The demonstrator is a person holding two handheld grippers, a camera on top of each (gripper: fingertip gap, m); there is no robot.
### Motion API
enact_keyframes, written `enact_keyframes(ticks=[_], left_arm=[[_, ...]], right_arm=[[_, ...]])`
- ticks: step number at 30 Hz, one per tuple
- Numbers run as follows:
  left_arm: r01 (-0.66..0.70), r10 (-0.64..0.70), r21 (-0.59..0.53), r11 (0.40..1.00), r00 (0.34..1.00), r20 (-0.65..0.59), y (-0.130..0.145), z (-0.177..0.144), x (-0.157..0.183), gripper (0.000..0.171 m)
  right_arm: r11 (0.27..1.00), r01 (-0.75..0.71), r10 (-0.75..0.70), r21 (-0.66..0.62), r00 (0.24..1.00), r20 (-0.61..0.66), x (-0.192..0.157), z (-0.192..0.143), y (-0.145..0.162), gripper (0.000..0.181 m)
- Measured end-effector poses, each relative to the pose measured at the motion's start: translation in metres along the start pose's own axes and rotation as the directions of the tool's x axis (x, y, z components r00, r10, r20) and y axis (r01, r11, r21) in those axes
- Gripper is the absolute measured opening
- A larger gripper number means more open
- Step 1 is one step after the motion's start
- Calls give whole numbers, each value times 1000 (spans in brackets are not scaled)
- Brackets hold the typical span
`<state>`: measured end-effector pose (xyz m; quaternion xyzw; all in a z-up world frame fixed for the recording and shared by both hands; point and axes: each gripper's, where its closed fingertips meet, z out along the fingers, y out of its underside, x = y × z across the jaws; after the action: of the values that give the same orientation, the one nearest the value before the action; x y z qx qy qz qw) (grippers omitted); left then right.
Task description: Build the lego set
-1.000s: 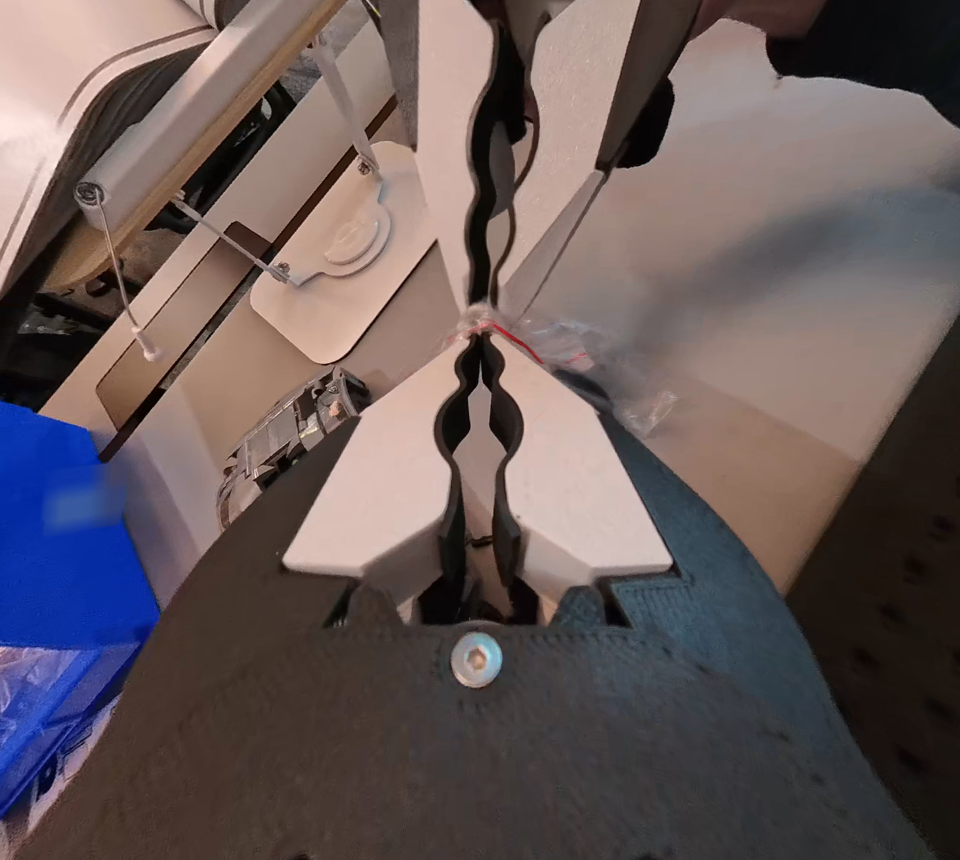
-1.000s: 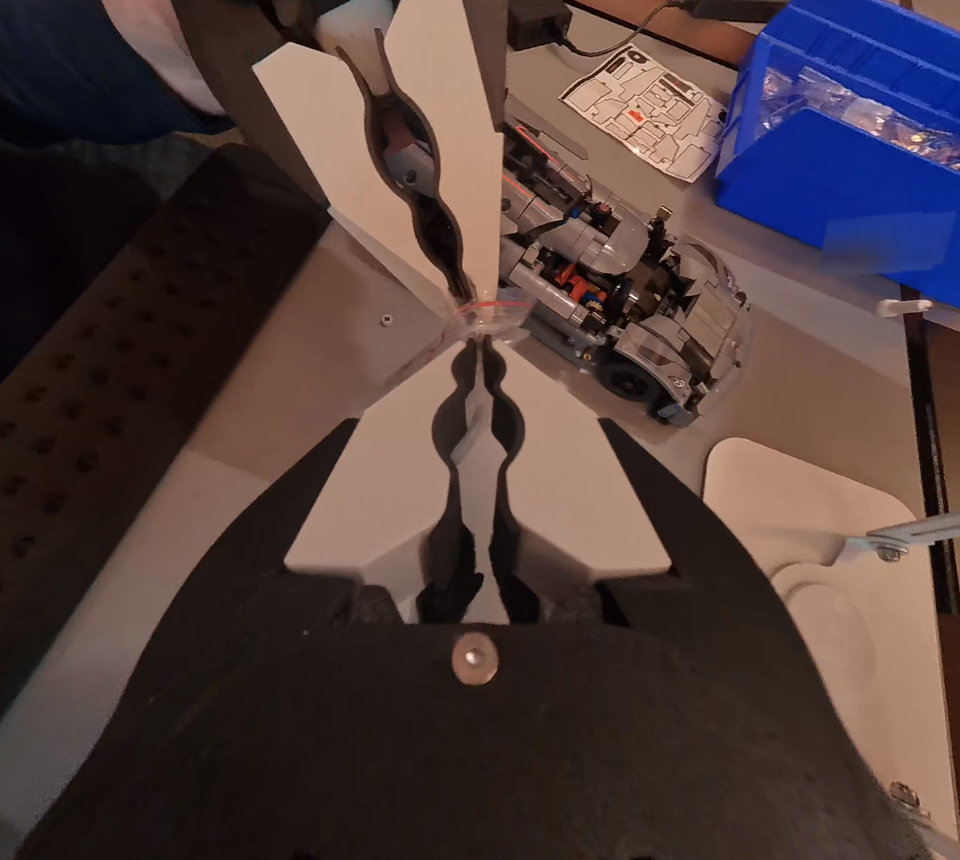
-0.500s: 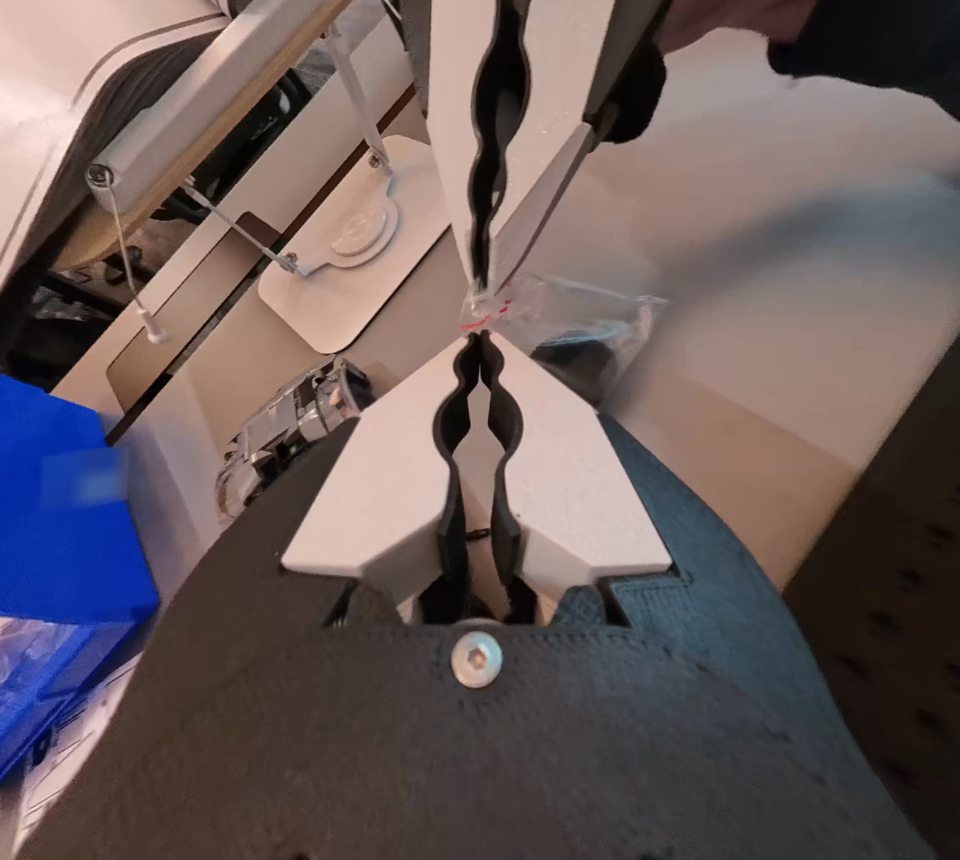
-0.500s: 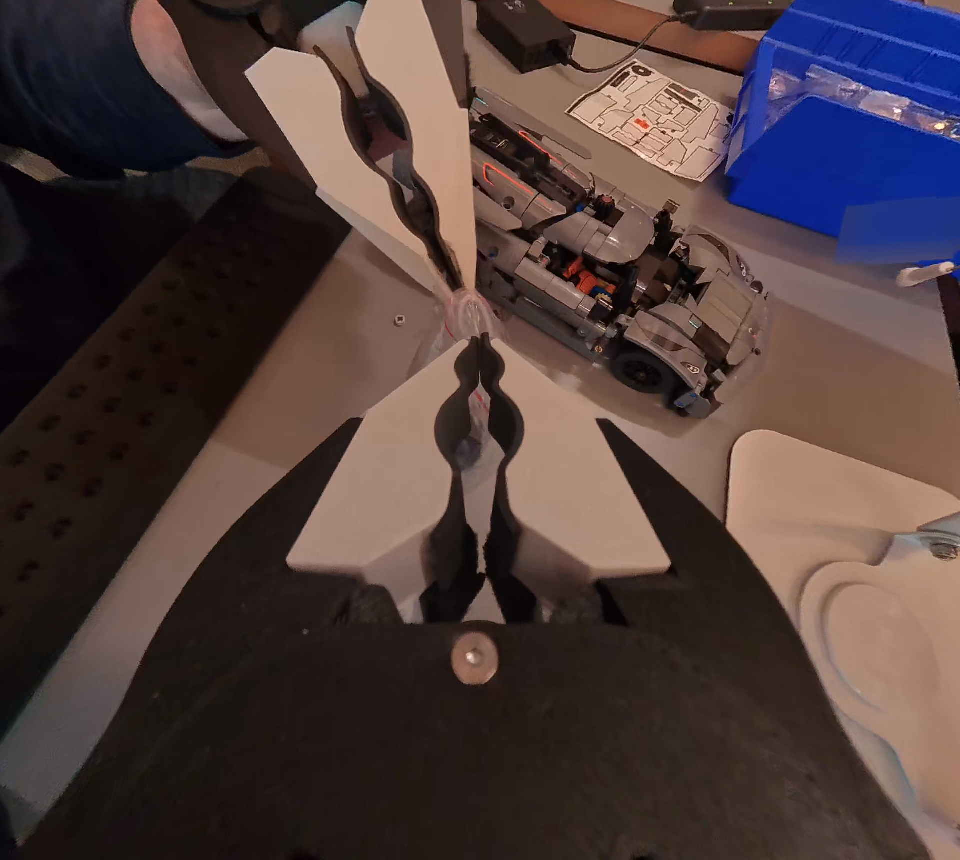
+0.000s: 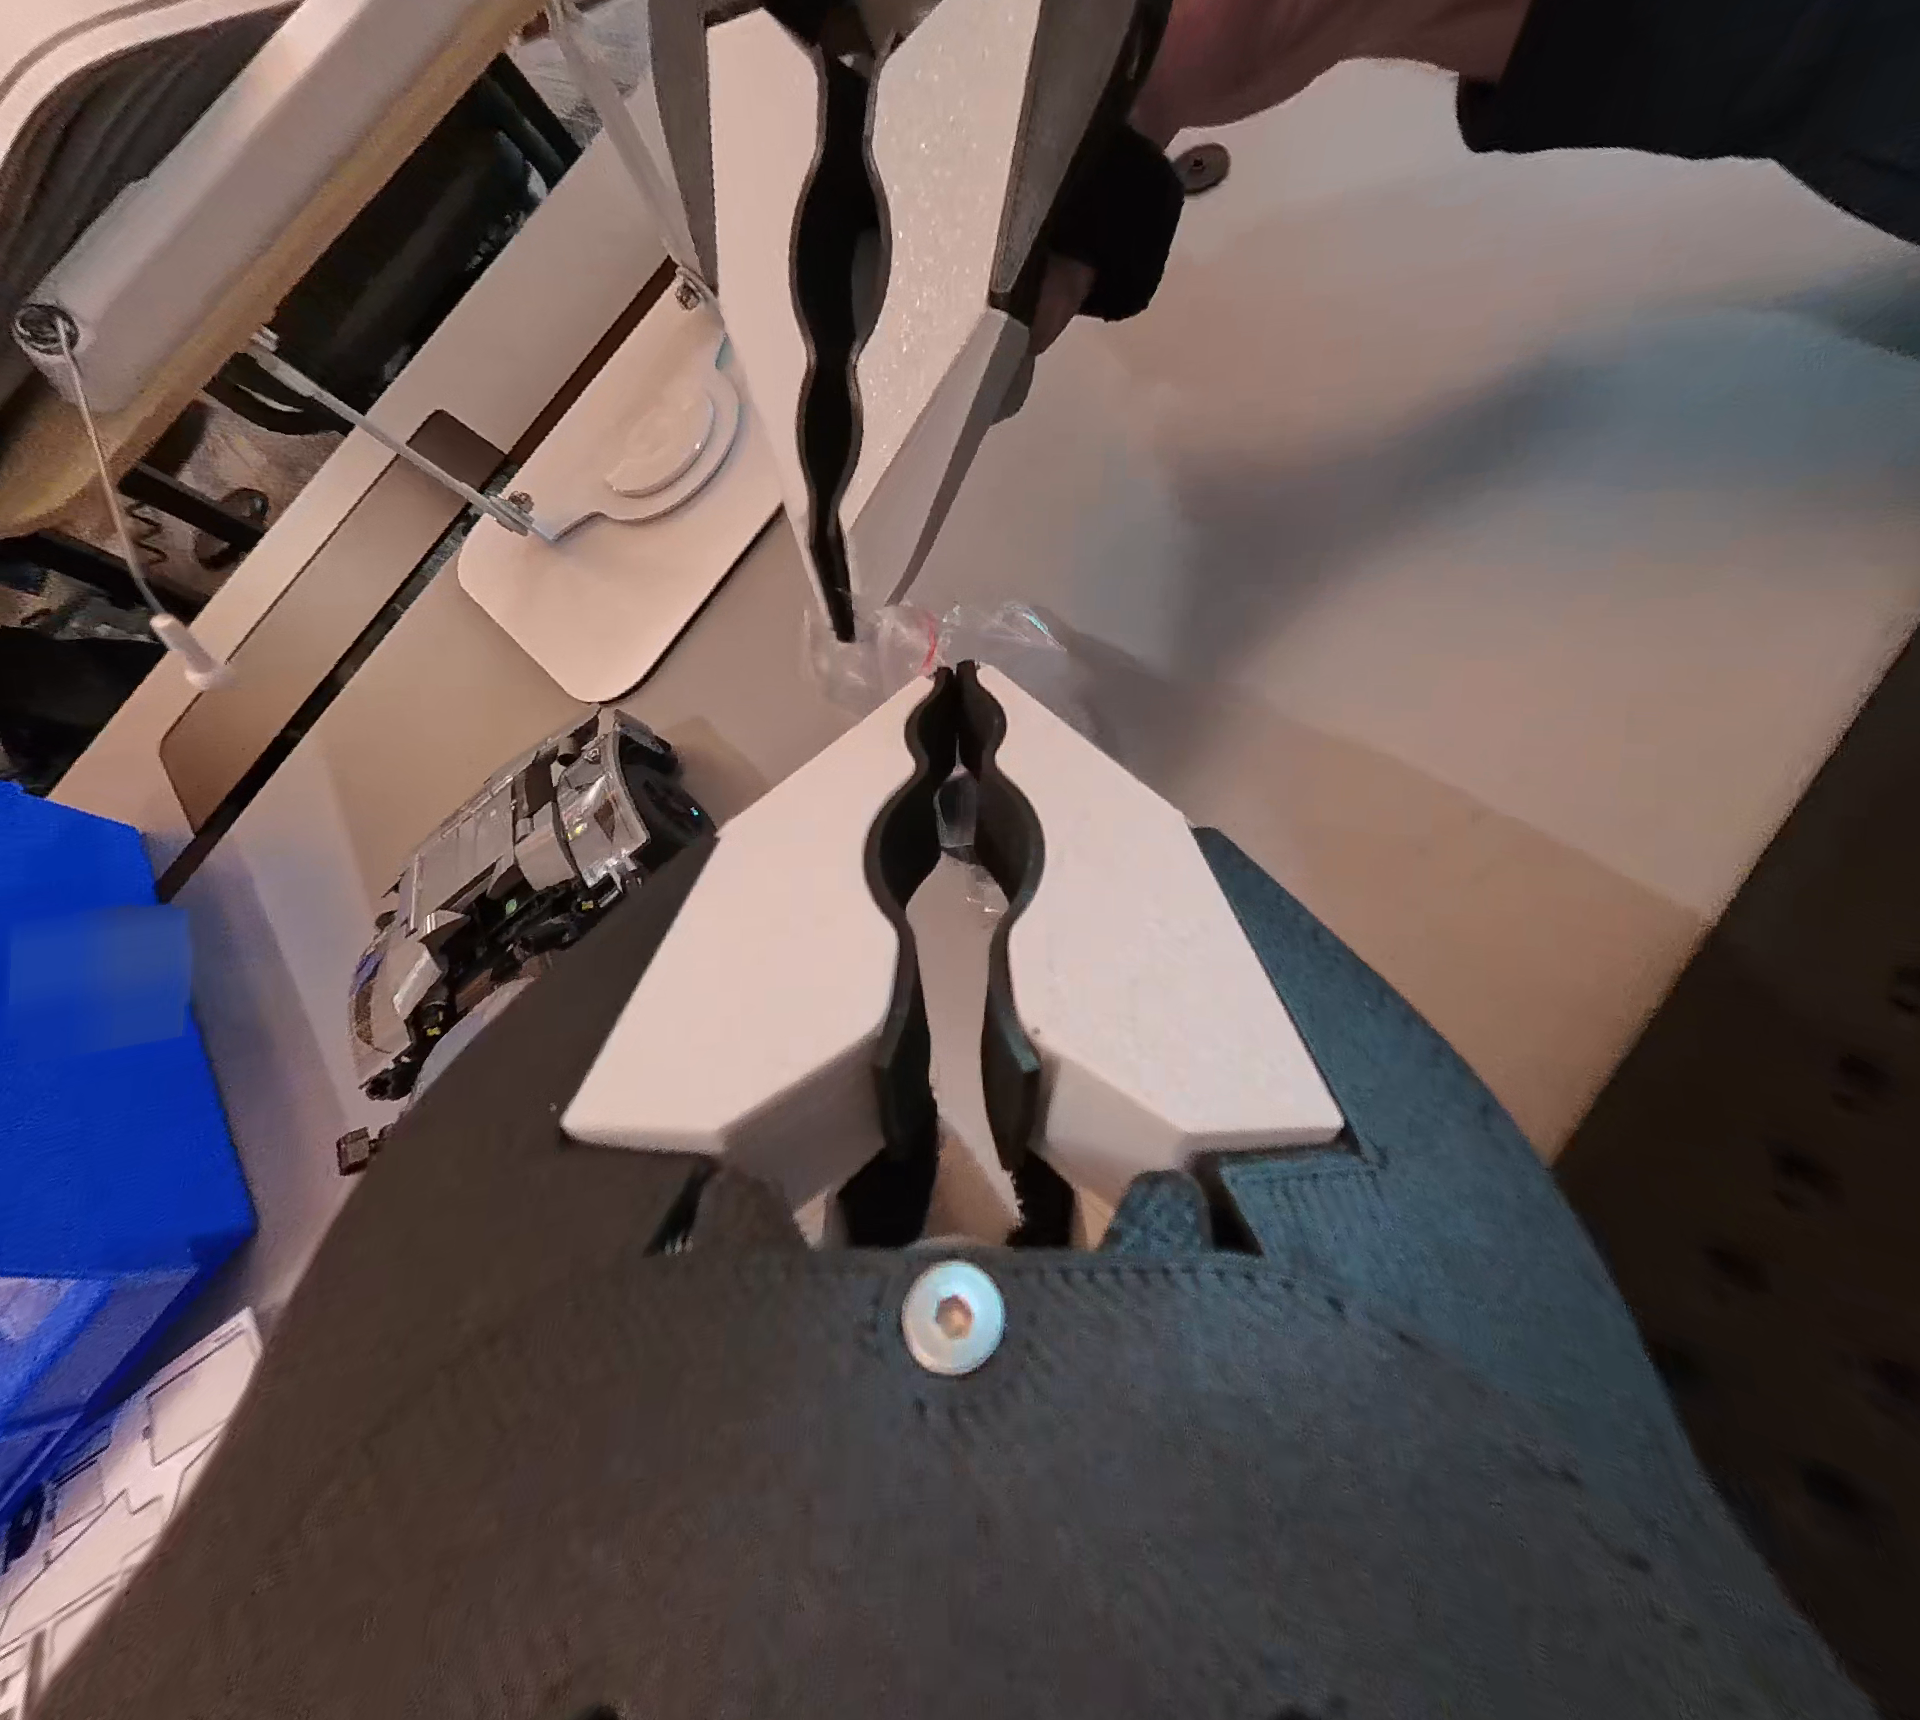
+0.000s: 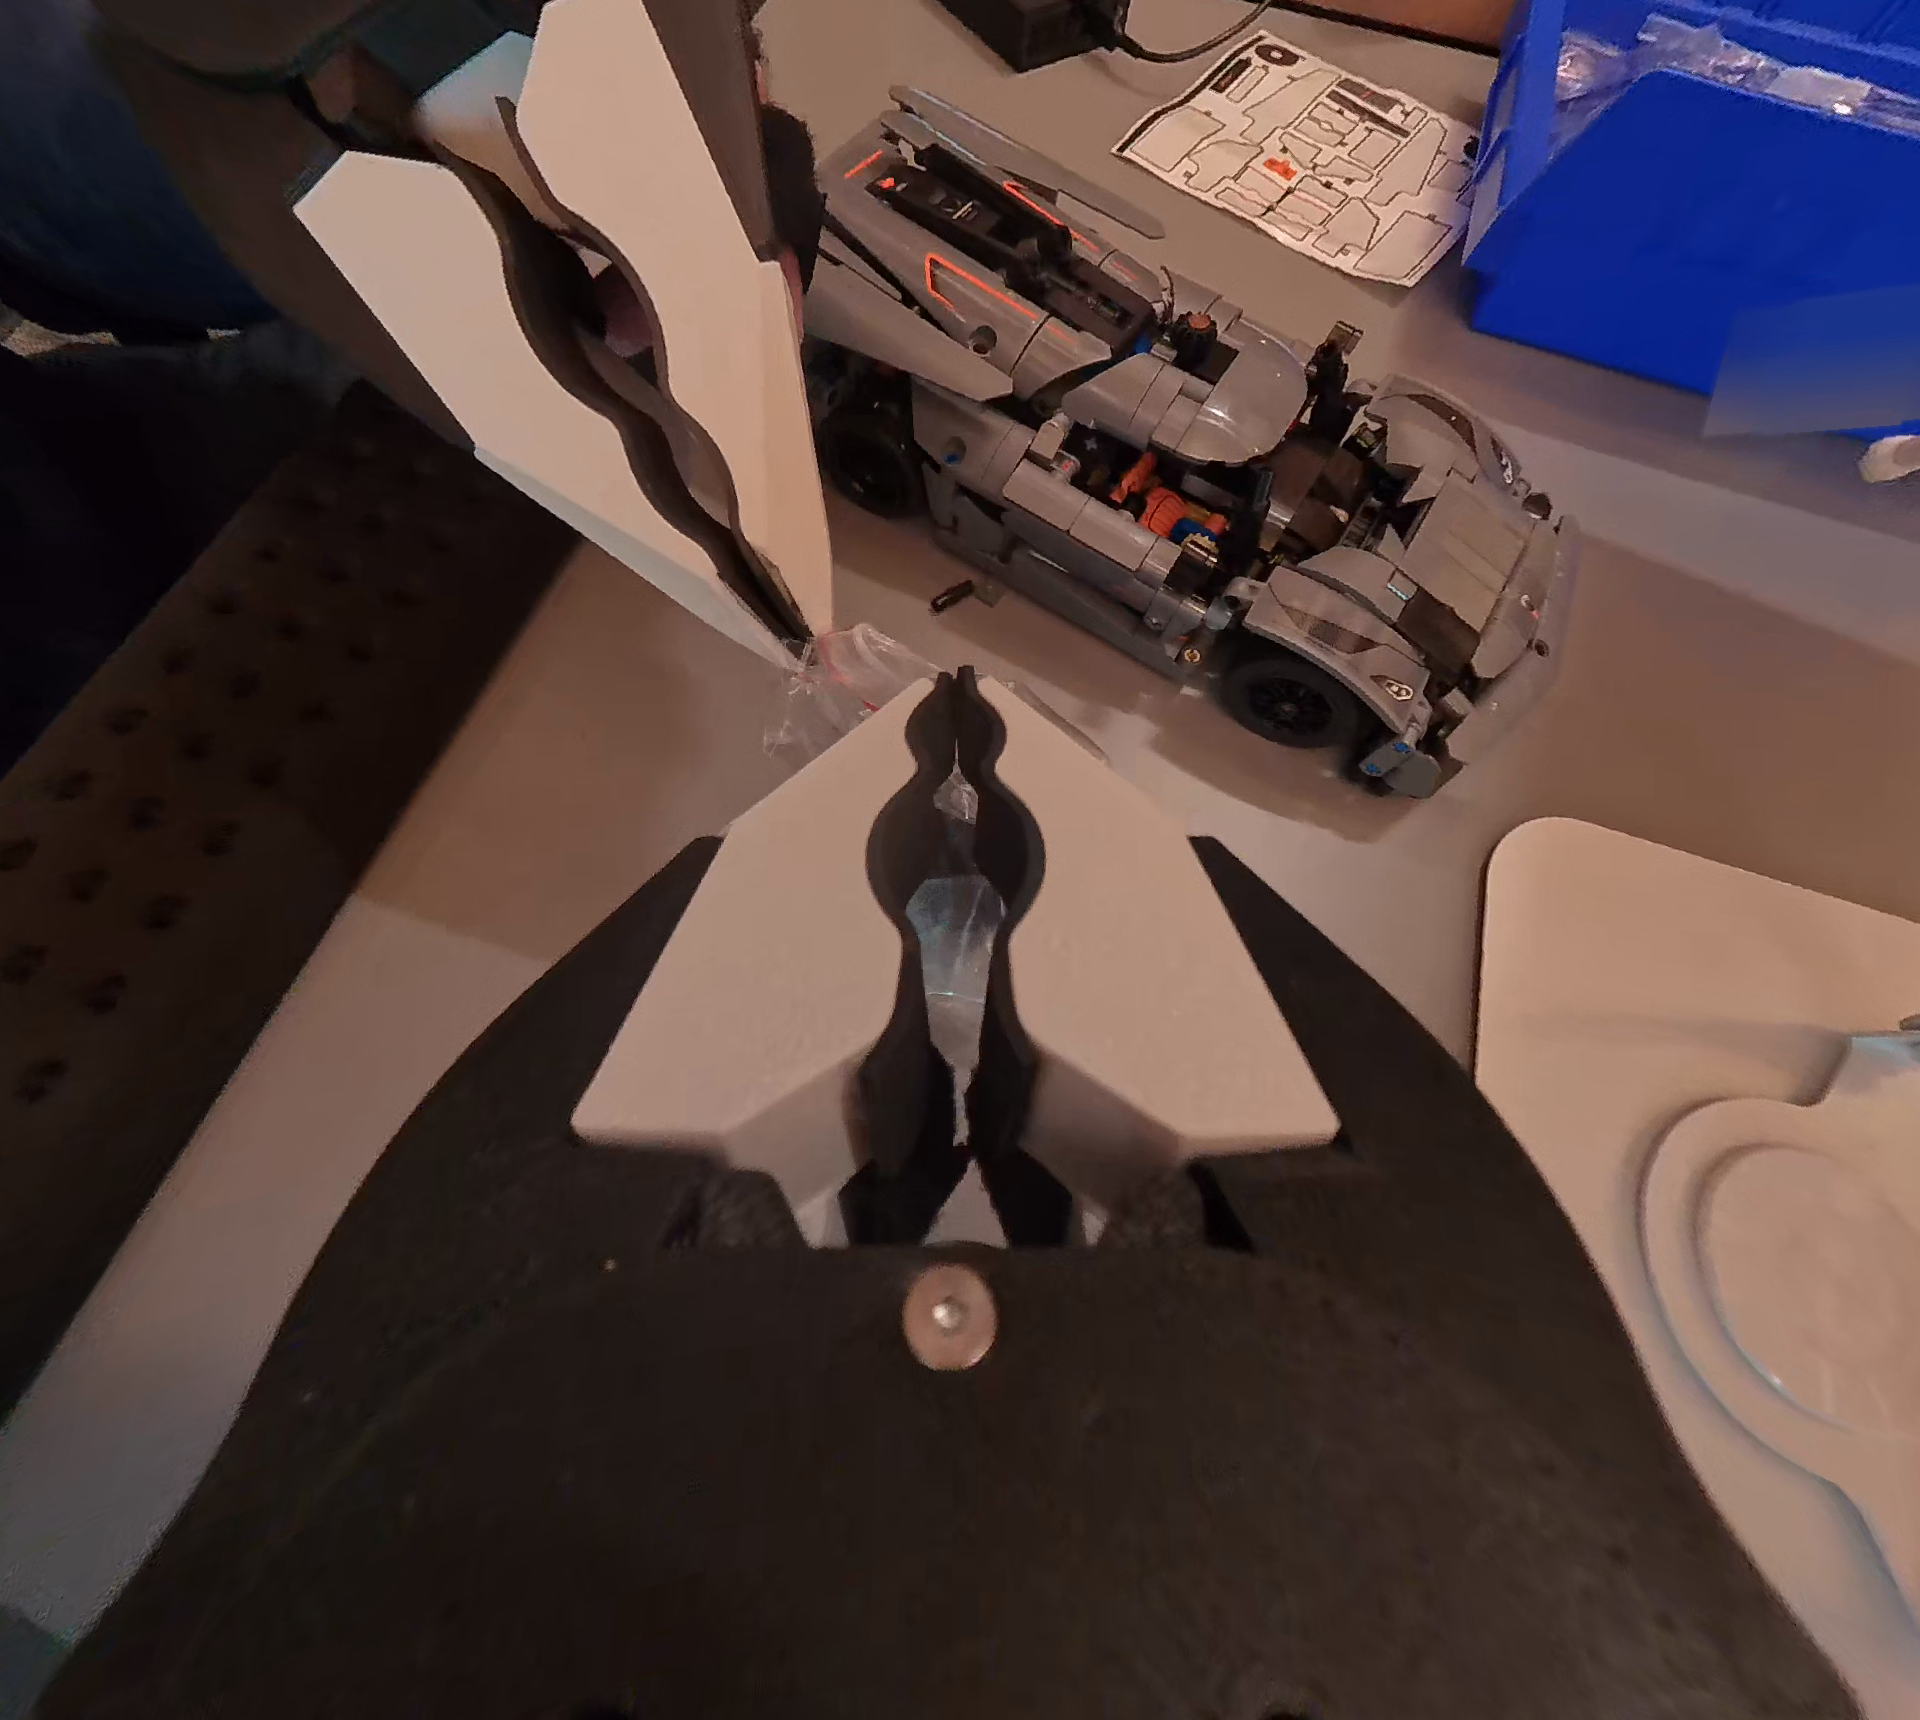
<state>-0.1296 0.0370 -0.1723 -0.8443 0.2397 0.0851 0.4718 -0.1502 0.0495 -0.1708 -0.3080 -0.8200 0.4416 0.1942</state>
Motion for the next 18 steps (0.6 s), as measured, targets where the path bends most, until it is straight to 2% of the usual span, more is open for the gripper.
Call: enact_keyframes(ticks=[8,10,15,18], left_arm=[[5,-5,14,1000,1000,5,5,-10,-1,0],[46,-45,53,997,999,-22,4,-15,-4,0],[77,-71,80,994,995,-72,3,-20,-2,0],[49,-41,75,996,994,-103,-2,-22,3,0]], right_arm=[[1000,5,-5,11,998,57,-10,-5,2,0],[999,-1,-3,41,997,79,-13,-9,-2,0],[1000,-17,15,19,993,116,-20,-10,-3,0],[999,-30,25,32,992,127,-23,-7,-11,0]])
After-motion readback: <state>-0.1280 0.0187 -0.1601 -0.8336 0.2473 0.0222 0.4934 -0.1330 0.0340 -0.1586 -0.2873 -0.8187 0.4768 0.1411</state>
